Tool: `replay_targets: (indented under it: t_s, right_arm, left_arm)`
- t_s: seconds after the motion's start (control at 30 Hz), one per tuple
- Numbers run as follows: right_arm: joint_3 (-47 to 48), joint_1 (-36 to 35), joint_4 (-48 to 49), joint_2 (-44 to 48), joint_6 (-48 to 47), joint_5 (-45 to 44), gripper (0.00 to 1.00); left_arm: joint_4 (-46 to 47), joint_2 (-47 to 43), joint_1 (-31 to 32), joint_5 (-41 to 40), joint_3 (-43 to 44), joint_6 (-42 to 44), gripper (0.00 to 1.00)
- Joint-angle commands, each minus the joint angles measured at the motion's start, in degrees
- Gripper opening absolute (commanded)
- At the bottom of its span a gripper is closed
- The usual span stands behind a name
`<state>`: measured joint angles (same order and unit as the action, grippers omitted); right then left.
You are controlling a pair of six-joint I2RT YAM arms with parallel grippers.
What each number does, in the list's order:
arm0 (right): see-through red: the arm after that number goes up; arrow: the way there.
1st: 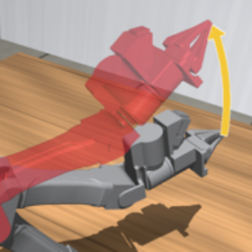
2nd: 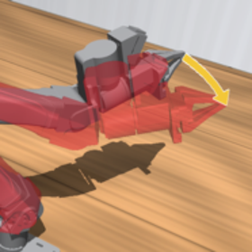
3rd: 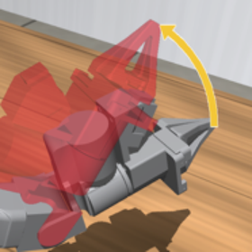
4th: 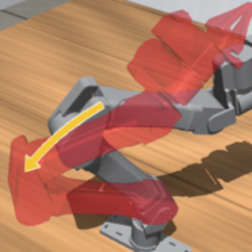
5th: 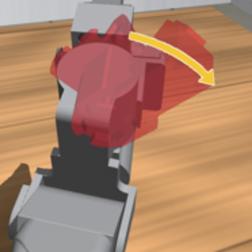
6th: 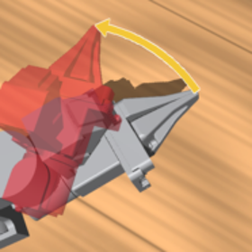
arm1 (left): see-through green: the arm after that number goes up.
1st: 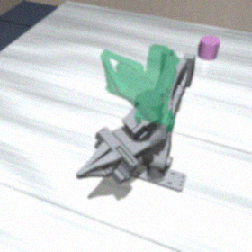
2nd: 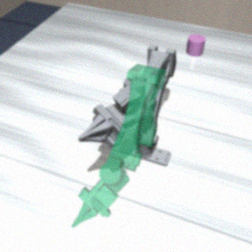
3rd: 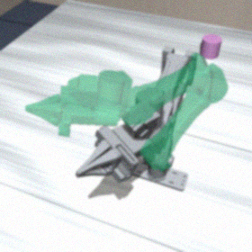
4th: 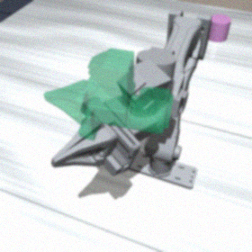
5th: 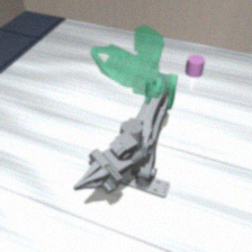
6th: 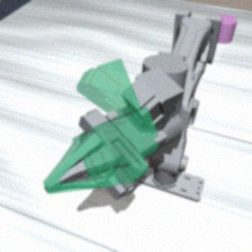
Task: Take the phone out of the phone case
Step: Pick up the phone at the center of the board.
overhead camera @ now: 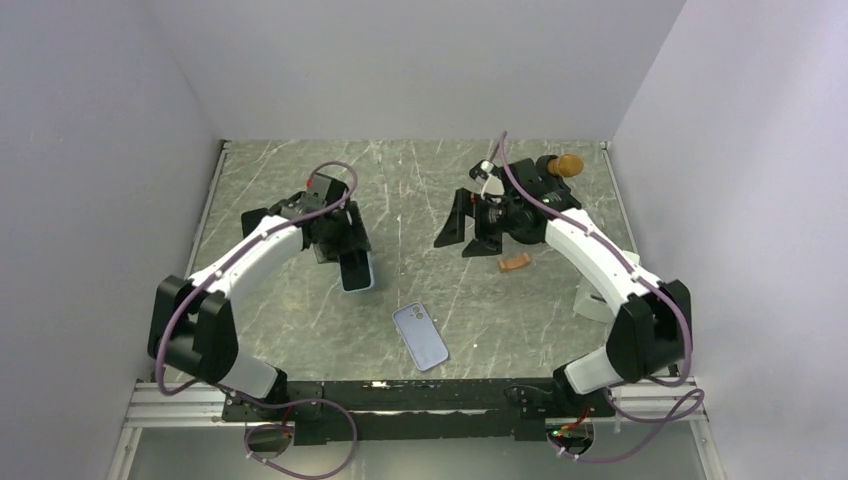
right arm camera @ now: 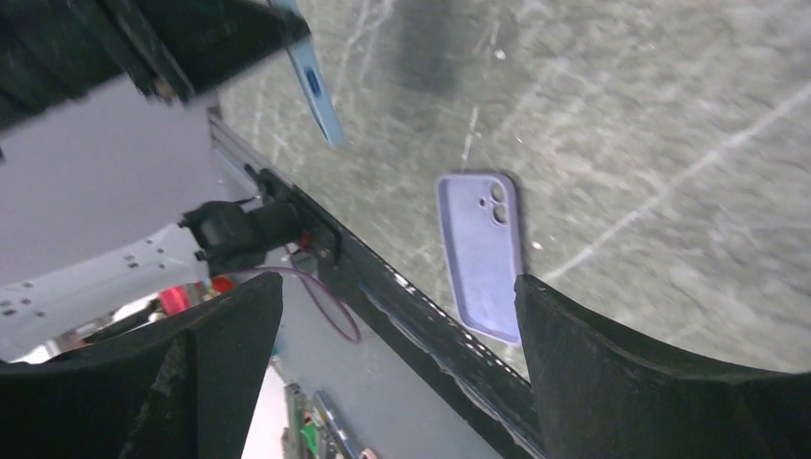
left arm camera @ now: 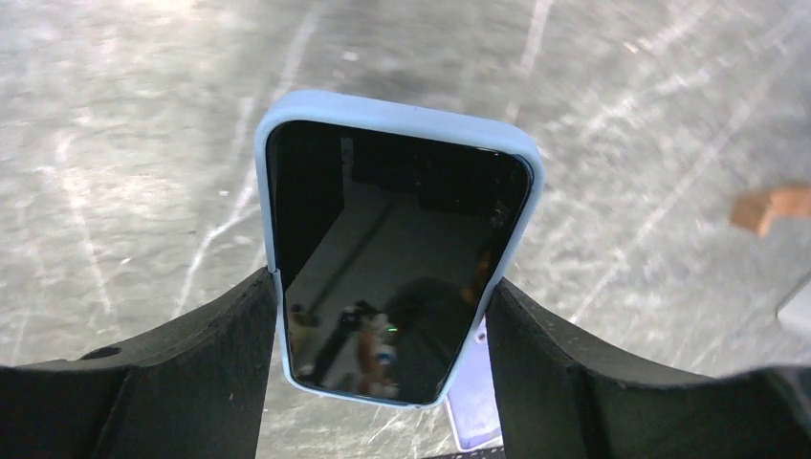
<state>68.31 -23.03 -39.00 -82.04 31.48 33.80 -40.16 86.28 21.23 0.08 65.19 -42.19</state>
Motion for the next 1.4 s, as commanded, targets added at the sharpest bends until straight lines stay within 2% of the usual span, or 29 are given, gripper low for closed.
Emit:
replay_targets:
  t_s: [0.0,0.23,0.47,0.63,0.9,1.03,1.1,1.13,1.2,1.3,1.37]
  right_arm:
    - [4.5,-0.1,5.7,-4.6,7.4,7.3,0.93]
    - [11.2,-0.4,4.7,-8.6,10.8,4.2,0.87]
    - [9.1,-3.5,5.7,-9.3,11.6,2.2,0.73]
    - [7.6,-6.6,6.2,-10.1,11.3,0.9,0.65]
    - [6.2,-8.0,8.3,-11.8,11.7,5.1,0.43]
    - [5.8,-7.7,12.5,-12.5,12.2,12.0,0.24]
    - [5.5,-7.2,15.9,-11.8,13.4,15.4,0.09]
    - [5.6,-6.8,17.2,-10.9,14.0,15.8,0.01]
    - [6.2,-5.9,18.8,-9.0,14.8,15.8,0.0]
    - [6.9,-3.5,20.4,-6.5,16.3,16.2,0.0]
    - [7.5,-1.7,21.0,-4.7,16.7,17.3,0.0]
  left_arm:
    - [9.8,-7.3,5.8,4.7,-1.9,5.9,0.38]
    - [13.7,-11.1,15.6,3.9,-3.5,7.5,0.36]
    - [12.3,-8.8,22.7,1.6,-0.1,8.3,0.35]
    - [10.7,-7.4,24.7,0.3,2.7,9.9,0.34]
    - [10.0,-5.8,24.9,0.1,5.9,10.8,0.34]
    - [8.8,-5.1,24.9,0.1,8.2,10.4,0.35]
    - [8.9,-5.7,24.8,0.1,8.3,10.3,0.43]
    - [9.2,-6.2,24.7,0.1,8.2,10.0,0.52]
    - [9.6,-7.9,24.6,0.1,7.8,9.1,0.67]
    - [10.3,-11.4,23.5,1.3,6.6,6.7,0.8]
    - [10.6,-14.5,21.8,2.7,5.3,3.7,0.92]
